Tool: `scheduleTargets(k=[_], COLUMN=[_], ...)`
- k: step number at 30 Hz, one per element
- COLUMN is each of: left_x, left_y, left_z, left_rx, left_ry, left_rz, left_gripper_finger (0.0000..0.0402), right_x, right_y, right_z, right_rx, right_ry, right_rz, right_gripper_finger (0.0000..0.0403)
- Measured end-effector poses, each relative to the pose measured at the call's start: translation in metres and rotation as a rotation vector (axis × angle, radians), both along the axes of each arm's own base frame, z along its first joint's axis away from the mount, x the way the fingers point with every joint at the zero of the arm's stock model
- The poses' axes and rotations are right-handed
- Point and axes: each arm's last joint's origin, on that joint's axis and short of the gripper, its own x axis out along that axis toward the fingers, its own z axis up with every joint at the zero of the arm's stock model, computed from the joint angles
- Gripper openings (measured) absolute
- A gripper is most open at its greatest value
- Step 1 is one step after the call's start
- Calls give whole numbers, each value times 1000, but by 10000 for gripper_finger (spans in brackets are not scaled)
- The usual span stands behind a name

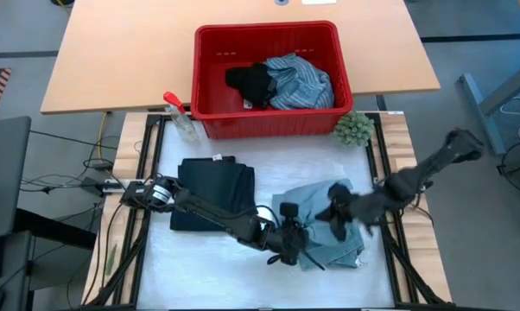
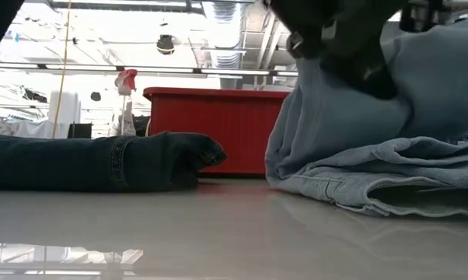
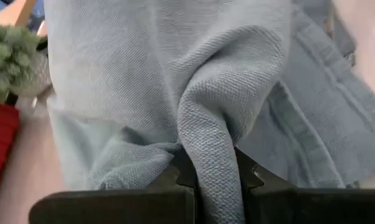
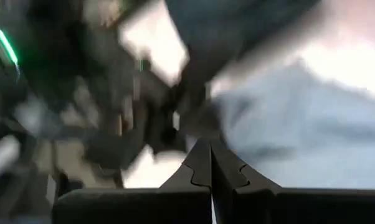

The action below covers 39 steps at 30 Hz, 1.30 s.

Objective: Fold Laundry from Bin
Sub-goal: Fold the light blue pants

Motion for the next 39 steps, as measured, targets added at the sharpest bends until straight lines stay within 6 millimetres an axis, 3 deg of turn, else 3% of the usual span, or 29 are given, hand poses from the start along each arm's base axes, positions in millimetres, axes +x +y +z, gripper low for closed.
scheduleTargets(k=[8, 14, 20, 27, 31, 33, 36, 39], left_x=[0, -2, -10, -28, -45, -52, -63, -78], left_y=[-7, -11, -10, 3, 29, 43, 56, 55], left_z=[-11, -10, 22, 56, 81, 83, 64, 33], left_rx=[-63, 3, 9, 47, -126, -291, -669, -922], left_ry=[-70, -35, -41, 6, 49, 78, 151, 210], left_rz=[-42, -134, -184, -195, -149, -106, 5, 49], left_gripper_finger=[27, 132, 221, 243, 234, 230, 228, 228], right_x=[13, -6, -22, -23, -23, -23, -24, -29], right_y=[35, 44, 52, 54, 56, 56, 55, 56], right_z=[-39, -47, -48, -51, -51, -51, -45, -27], right_rx=[-42, -46, -40, -33, -19, -6, 44, 116], right_ry=[171, 316, 373, 398, 400, 395, 378, 319], right_rz=[17, 67, 107, 94, 86, 80, 53, 53], right_gripper_finger=[16, 17, 17, 18, 18, 18, 19, 25])
